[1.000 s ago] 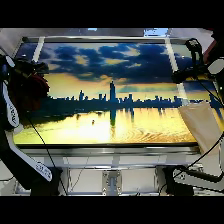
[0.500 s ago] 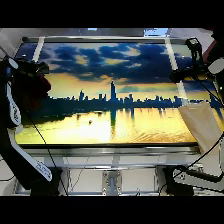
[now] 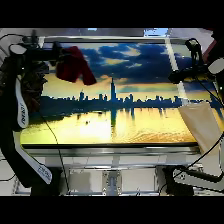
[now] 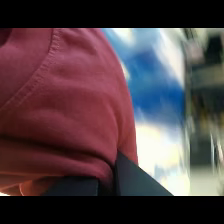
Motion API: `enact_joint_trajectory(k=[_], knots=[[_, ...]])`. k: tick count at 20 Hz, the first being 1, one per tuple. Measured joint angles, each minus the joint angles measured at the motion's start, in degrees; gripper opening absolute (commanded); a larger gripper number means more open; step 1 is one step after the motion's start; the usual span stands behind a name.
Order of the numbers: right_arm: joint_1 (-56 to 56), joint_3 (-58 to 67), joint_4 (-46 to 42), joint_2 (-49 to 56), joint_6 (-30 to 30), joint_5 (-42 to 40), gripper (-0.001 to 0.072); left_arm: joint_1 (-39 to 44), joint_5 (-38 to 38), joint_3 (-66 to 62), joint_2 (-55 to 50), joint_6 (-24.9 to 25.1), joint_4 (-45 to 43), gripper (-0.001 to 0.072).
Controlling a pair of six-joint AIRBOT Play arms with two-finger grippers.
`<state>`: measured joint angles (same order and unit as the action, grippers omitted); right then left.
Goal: Fold the shirts.
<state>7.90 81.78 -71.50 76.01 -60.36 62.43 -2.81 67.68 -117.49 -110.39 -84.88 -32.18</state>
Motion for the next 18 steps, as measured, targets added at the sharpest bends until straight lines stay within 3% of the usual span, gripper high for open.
enact_joint_trajectory(k=[6, 7, 8, 9, 14, 18], knots=[[0.0, 0.0, -0.1, 0.0, 0.0, 3.7, 0.0367, 19.6, 7.8, 1.7, 0.5, 3.0, -9.1, 0.0011], [0.0, 0.0, -0.1, 0.0, 0.0, 4.0, 0.0367, 22.4, 9.0, 2.4, 0.5, 3.2, -11.1, 0.0059], [0.0, 0.0, 0.0, 0.0, 0.0, 4.1, 0.0367, 25.0, 10.8, 3.0, 0.5, 3.3, -13.6, 0.0359], [0.0, 0.0, 0.4, 0.0, -0.1, 4.3, 0.0368, 27.1, 12.2, 3.4, 0.5, 3.6, -15.4, 0.0720], [-0.3, -1.2, 10.1, 0.0, 1.6, 2.6, 0.0367, 31.2, 12.6, 0.9, 0.6, 3.8, -25.7, 0.0704], [-2.9, -6.7, 17.8, 1.2, 4.0, -1.8, 0.0368, 29.2, 5.5, 0.6, 0.7, -7.0, -39.2, 0.0698]])
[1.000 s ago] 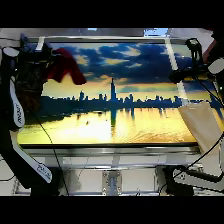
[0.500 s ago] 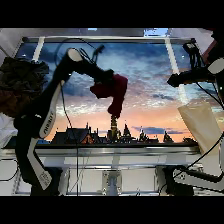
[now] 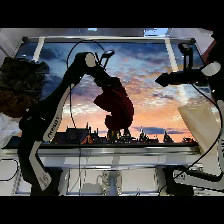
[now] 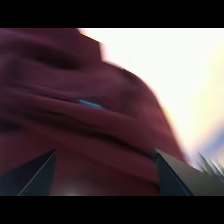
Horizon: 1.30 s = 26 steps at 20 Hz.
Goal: Fold the shirts.
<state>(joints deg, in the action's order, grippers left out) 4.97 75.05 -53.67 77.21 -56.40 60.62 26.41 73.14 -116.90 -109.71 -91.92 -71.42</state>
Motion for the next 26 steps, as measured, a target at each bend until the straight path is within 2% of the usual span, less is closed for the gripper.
enact_joint_trajectory(k=[3, 5, 12, 13, 14, 15, 16, 20, 21, 23, 25, 26], knots=[[-4.1, -4.2, 3.2, 3.8, 0.4, -2.1, 0.0369, -1.9, -3.0, 1.3, -0.9, -5.4, -4.4, 0.0697], [-7.3, -5.6, 4.5, 6.9, 0.6, -2.9, 0.0369, -3.0, -4.2, 1.7, -2.3, -6.9, -3.6, 0.0697], [-13.5, -6.9, 2.6, 11.3, 0.9, -5.6, 0.0368, -4.3, -9.0, 2.2, -8.6, -5.2, 7.9, 0.0694], [-13.6, -6.9, 2.3, 11.5, 0.9, -5.5, 0.0368, -4.4, -10.6, 2.2, -9.2, -5.5, 8.9, 0.0645], [-13.6, -6.9, 2.1, 11.6, 0.9, -5.3, 0.0369, -4.4, -12.1, 2.2, -9.8, -5.8, 9.5, 0.0433], [-13.7, -7.0, 1.9, 11.6, 0.9, -5.2, 0.0368, -4.5, -13.2, 2.2, -10.1, -6.4, 9.9, 0.0114], [-13.7, -7.0, 1.6, 11.7, 0.9, -5.1, 0.0368, -4.5, -14.6, 2.2, -10.4, -6.7, 10.3, 0.0008], [-13.7, -7.0, 3.2, 11.8, 0.9, -1.4, 0.0362, -4.6, -16.3, 2.2, -11.0, -5.8, 11.1, 0.0011], [-13.7, -7.0, 5.0, 11.8, 0.9, 1.5, 0.0336, -4.6, -16.5, 2.2, -11.1, -5.7, 11.1, 0.0011], [-14.0, -7.0, 11.3, 11.6, 2.5, 8.7, 0.0149, -4.6, -16.8, 2.2, -11.1, -5.6, 11.4, 0.0011], [-15.2, -7.0, 17.9, 11.2, 4.5, 15.7, 0.0139, -4.6, -17.0, 2.2, -11.1, -5.5, 11.4, 0.0011], [-16.4, -7.1, 19.7, 11.0, 5.2, 18.4, 0.0166, -4.6, -17.1, 2.2, -11.1, -5.4, 11.5, 0.0011]])
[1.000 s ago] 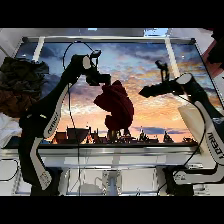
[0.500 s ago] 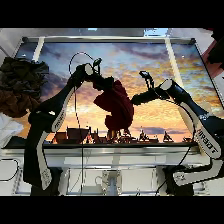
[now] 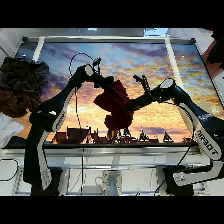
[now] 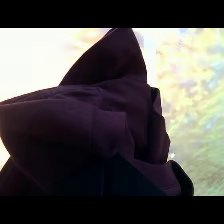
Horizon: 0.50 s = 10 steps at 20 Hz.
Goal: Fold the shirts.
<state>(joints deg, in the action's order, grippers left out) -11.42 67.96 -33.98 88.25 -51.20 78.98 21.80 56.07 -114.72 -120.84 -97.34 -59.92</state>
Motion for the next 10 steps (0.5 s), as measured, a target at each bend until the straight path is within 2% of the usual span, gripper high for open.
enact_joint_trajectory(k=[2, 3, 6, 10], knots=[[-3.5, -0.5, -0.5, -0.1, 0.7, 2.5, 0.0383, 0.0, 0.0, 0.0, 0.0, 0.0, 0.0, 0.0011], [-5.7, -1.0, -2.2, -0.2, 0.9, 2.2, 0.0405, 0.0, 0.0, 0.0, 0.0, 0.0, 0.1, 0.0011], [-13.9, -2.6, -11.2, -0.3, 1.0, -3.6, 0.0405, 0.0, 0.2, -0.1, 0.0, 0.2, 0.3, 0.0011], [-22.7, -3.3, -28.5, -0.3, -3.6, -16.2, 0.0405, 0.0, 0.5, -1.0, 0.0, 0.9, 0.3, 0.0011]])
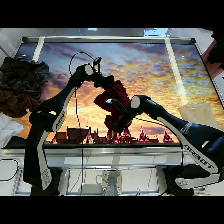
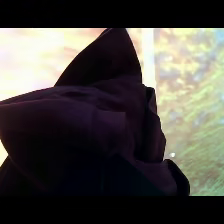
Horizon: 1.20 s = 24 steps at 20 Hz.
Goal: Fold the shirts.
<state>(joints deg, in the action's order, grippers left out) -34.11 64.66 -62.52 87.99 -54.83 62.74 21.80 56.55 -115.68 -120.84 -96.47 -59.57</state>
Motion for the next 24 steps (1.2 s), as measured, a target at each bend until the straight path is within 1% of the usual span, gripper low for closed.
enact_joint_trajectory(k=[2, 4, 6, 9, 10, 11, 12, 15, 17, 20, 22, 24], knots=[[-2.4, -0.1, -6.6, 0.1, -2.0, -5.5, 0.0405, 0.0, 0.0, -0.3, 0.0, 0.2, 0.0, 0.0011], [-3.7, -0.2, -10.8, 0.2, -3.1, -9.1, 0.0406, 0.0, 0.0, -0.5, 0.1, 0.4, 0.0, 0.0011], [-4.4, -0.2, -13.7, 0.7, -3.8, -11.0, 0.0407, 0.0, 0.1, -0.6, 0.1, 0.4, 0.0, 0.0011], [-4.9, -0.2, -15.8, 1.7, -4.5, -11.5, 0.0396, 0.0, 0.4, -0.6, 0.1, 0.4, 0.1, 0.0011], [-4.9, -0.2, -16.1, 1.9, -4.7, -11.5, 0.0294, 0.0, 0.5, -0.6, 0.1, 0.4, 0.1, 0.0011], [-5.0, -0.2, -16.6, 2.1, -4.8, -11.6, 0.0062, 0.0, 0.5, -0.6, 0.1, 0.5, 0.1, 0.0011], [-5.0, -0.2, -16.9, 2.3, -5.0, -11.7, 0.0030, 0.0, 0.5, -0.6, 0.1, 0.5, 0.1, 0.0011], [-4.8, 0.1, -17.5, 2.5, -5.4, -10.9, 0.0029, -0.4, 0.7, -0.8, 0.4, 0.6, 0.0, 0.0010], [-4.1, 1.5, -19.7, 2.5, -7.4, -7.1, 0.0027, -1.4, 0.8, -1.4, 1.3, 0.7, -0.3, 0.0010], [-1.5, 4.0, -25.6, 1.0, -10.7, 0.7, 0.0027, -4.6, 1.3, -2.2, 5.1, 0.9, -1.7, 0.0010], [1.4, 5.1, -29.4, -1.6, -12.3, 4.6, 0.0027, -7.5, 3.9, -2.4, 8.7, 1.4, -3.8, 0.0010], [5.5, 5.6, -32.5, -5.2, -13.5, 7.0, 0.0027, -10.4, 9.1, -2.6, 12.7, 1.8, -7.4, 0.0010]])
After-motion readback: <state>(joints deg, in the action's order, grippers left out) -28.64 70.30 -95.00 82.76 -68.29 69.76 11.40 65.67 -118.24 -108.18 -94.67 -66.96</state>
